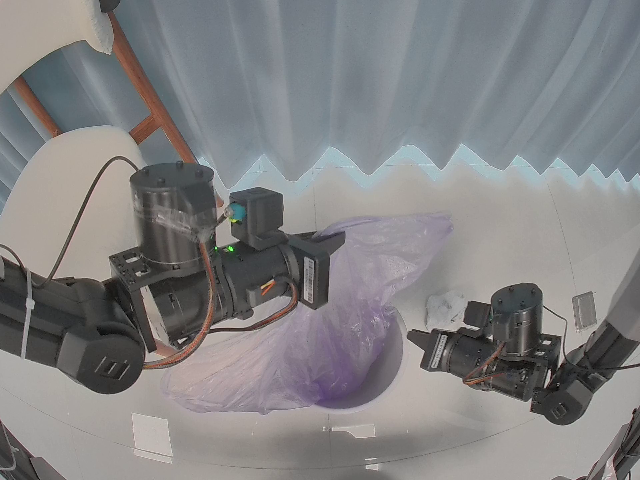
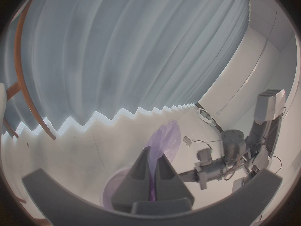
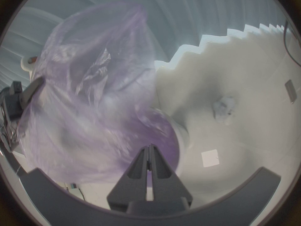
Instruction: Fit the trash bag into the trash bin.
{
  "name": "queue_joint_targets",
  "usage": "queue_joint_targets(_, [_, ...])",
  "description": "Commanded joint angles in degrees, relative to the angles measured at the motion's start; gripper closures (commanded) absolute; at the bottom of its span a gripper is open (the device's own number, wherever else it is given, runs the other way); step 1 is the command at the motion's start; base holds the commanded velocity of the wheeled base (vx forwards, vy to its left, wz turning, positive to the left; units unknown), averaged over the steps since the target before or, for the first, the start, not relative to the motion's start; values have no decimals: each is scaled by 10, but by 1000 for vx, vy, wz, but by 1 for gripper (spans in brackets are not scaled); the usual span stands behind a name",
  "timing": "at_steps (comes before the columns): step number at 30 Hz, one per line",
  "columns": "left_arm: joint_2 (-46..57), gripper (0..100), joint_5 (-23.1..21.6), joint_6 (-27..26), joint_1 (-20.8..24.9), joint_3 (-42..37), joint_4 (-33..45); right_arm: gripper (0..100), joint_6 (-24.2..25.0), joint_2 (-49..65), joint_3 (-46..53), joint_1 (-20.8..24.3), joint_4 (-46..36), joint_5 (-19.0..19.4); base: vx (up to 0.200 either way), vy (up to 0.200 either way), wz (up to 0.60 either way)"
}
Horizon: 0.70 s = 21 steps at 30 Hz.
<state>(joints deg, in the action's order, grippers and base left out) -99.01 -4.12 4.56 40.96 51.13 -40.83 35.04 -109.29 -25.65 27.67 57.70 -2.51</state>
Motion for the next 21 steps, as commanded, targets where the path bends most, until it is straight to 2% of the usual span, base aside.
queue_joint_targets(1, [-24,100,11,1,1,36,5,100,-13,94,68,-4,-34,-21,0,0,0])
queue_joint_targets(2, [-29,100,11,2,1,36,5,100,-15,101,89,21,-30,-21,0,0,0])
queue_joint_targets(3, [-30,100,11,2,1,36,5,100,-14,102,92,28,-29,-22,0,0,0])
queue_joint_targets(4, [-36,100,11,1,1,35,5,100,-13,102,104,62,-29,-21,0,0,0])
queue_joint_targets(8, [-51,100,11,2,4,37,3,100,-11,80,104,114,-28,-21,0,0,0])
queue_joint_targets(9, [-51,100,11,2,4,37,3,100,-11,80,104,114,-28,-21,0,0,0])
queue_joint_targets(12, [-75,100,11,2,17,50,2,100,-15,16,86,162,16,-21,0,0,0])
queue_joint_targets(18, [-119,100,18,4,44,84,4,100,-20,-111,49,223,154,-23,0,0,0])
queue_joint_targets(21, [-123,100,32,13,54,88,2,100,-20,-134,37,250,172,-23,0,0,0])
